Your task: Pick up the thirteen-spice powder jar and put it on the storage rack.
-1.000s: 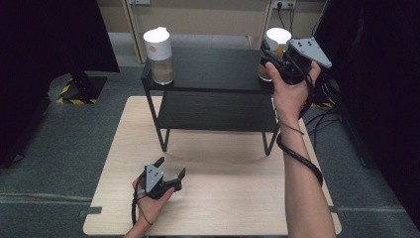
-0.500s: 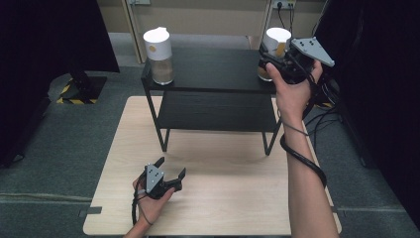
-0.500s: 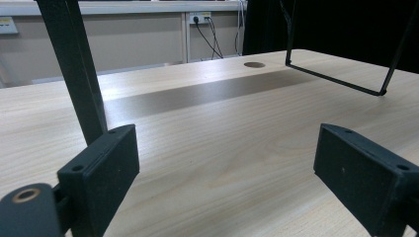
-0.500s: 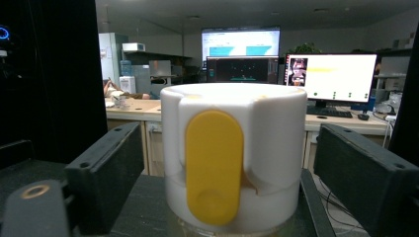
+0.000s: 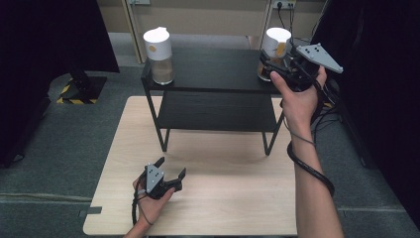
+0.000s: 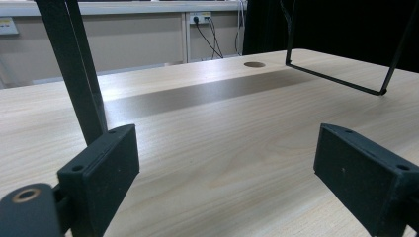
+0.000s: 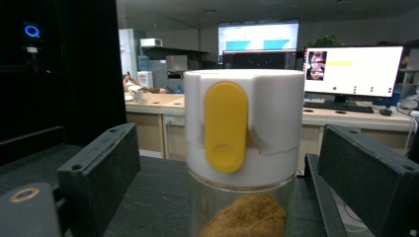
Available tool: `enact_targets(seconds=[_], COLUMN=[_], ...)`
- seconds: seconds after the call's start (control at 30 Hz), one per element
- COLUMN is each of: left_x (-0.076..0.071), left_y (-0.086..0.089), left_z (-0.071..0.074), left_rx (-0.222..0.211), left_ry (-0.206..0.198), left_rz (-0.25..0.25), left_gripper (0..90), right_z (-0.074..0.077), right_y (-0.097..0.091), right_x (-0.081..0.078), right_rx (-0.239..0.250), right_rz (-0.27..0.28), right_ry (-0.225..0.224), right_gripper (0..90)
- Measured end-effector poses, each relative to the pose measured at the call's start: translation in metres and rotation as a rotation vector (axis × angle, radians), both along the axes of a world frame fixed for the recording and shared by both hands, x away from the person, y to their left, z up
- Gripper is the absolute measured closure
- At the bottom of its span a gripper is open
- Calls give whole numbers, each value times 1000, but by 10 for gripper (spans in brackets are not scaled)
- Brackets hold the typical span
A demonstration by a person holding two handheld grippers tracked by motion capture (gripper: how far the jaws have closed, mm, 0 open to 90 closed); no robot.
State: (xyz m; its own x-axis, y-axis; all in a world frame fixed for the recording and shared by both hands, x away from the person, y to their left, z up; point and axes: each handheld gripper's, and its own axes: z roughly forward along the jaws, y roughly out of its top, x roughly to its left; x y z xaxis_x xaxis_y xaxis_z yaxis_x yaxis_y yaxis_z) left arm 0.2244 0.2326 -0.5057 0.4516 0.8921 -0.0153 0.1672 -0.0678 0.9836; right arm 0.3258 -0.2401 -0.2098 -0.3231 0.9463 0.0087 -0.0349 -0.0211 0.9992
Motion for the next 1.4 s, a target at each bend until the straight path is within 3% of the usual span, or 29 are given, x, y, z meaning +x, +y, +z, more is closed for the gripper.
enact_targets(seconds=[1.4], left_x=[0], left_y=[-1], left_z=[0], left_rx=[2], left_ry=[0], left_rz=[2], left_gripper=[99], right_z=[-43], right_y=[-16], right_x=[-42], right_rx=[-31], right_rz=[72], right_ry=[1], right_gripper=[75])
